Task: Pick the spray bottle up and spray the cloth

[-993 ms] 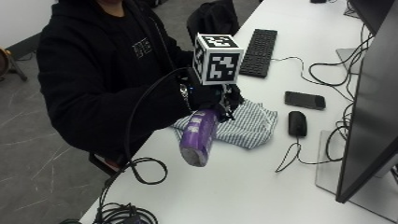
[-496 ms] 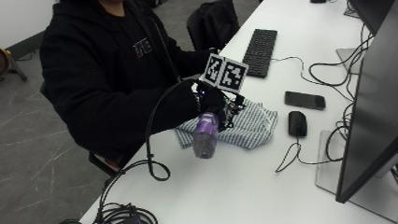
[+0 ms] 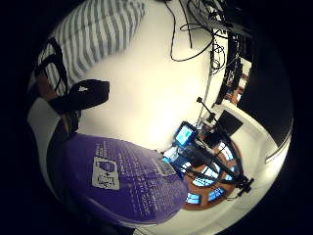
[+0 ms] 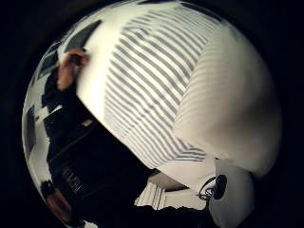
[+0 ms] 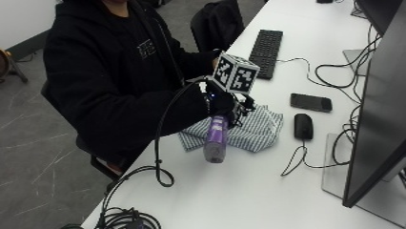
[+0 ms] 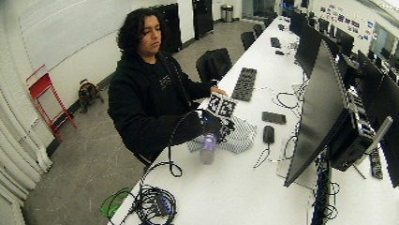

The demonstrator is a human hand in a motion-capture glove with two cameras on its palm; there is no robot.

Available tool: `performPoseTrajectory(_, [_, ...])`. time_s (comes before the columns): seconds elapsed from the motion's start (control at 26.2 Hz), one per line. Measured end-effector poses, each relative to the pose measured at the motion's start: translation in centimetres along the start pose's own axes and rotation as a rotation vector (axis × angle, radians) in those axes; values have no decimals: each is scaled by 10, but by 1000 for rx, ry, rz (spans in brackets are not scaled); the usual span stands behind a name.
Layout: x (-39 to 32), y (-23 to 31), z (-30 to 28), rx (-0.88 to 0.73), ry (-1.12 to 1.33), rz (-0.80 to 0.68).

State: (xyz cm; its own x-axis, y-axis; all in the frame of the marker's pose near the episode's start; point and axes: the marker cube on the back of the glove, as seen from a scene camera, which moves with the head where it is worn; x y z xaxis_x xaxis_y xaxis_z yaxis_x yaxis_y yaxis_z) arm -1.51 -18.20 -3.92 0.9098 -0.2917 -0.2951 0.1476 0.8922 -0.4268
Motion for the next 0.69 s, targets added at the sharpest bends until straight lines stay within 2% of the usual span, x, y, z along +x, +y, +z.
performPoseTrajectory(0.34, [-25, -5, -112, 512, -260, -168])
performPoseTrajectory(0.5, [-57, -21, -137, 719, -467, -320])
performPoseTrajectory(0.69, [-109, -51, -152, 883, -725, -482])
